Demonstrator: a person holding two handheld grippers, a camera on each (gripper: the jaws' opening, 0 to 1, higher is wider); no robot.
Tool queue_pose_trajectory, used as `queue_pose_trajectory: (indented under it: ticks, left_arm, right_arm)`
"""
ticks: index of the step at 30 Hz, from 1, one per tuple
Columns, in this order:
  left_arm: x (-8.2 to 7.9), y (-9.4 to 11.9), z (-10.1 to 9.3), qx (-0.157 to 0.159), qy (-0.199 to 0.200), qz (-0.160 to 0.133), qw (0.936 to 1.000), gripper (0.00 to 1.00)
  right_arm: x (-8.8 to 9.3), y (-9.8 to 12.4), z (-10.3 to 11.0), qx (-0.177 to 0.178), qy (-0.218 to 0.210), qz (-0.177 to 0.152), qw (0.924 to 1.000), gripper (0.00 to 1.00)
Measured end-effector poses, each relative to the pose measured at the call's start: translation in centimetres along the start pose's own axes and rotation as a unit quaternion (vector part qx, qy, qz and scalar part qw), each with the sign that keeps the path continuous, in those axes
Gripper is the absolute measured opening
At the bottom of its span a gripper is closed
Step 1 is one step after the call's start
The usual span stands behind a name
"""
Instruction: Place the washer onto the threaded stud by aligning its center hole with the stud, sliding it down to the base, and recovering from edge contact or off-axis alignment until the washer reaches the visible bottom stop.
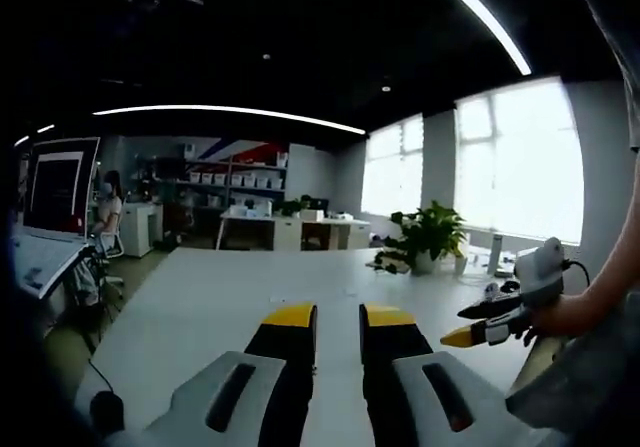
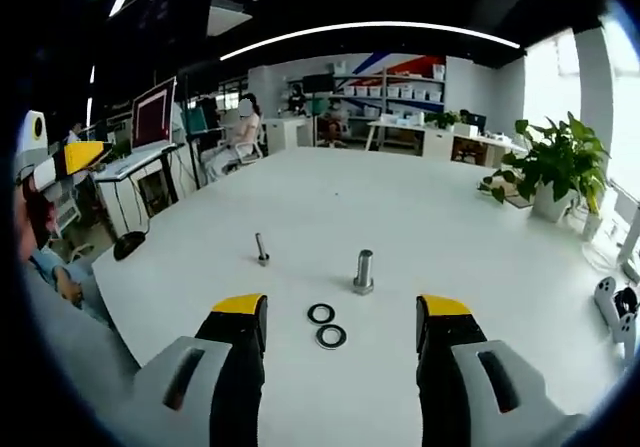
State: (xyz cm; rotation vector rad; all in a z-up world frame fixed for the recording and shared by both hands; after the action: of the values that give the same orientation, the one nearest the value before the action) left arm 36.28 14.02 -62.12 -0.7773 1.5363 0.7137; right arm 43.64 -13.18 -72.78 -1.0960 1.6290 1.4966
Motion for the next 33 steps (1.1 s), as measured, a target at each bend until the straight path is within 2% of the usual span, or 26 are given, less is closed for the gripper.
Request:
queue_pose_trajectory:
  ticks: [9,16,20,26,33]
  left_arm:
    - [-0.2,0.0,-0.1,-0.003,-0.019,0.004,0.9998,0.15]
    - [-0.3,0.0,-0.3,-0.001,-0.022,0.002,0.9998,0.15]
    - [-0.4,-0.3,-0.9,0.012,-0.029,0.003,0.9995,0.15]
    - [-0.7,-0.4,-1.7,0.030,-0.018,-0.006,0.9994,0.15]
    - [-0.6,-0.4,-1.6,0.034,-0.012,-0.007,0.9993,0.14]
  right_arm:
    - [0.8,-0.7,1.3,-0.020,0.010,0.014,0.9997,0.61]
    - [0.8,-0.4,1.1,-0.023,0.012,0.015,0.9996,0.61]
    - [0.6,-0.2,0.6,-0.012,0.006,0.014,0.9998,0.61]
    - [0.0,0.7,0.4,0.002,0.010,0.010,0.9999,0.61]
    - [-0.4,2.0,0.5,0.019,0.007,0.011,0.9997,0.62]
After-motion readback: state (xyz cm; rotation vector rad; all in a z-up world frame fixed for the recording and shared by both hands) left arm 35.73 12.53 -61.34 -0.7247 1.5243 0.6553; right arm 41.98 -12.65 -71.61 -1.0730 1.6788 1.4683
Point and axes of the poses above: the point that each gripper's makers call its tool centre point, and the gripper's own axes: y roughly backward along the fingers, z roughly to its left, x roughly out of its underside, the point moved 5 cm from there along y, roughly backward along the fingers, and after that the axes turned 15 degrees about x, right-handed, at the moved point
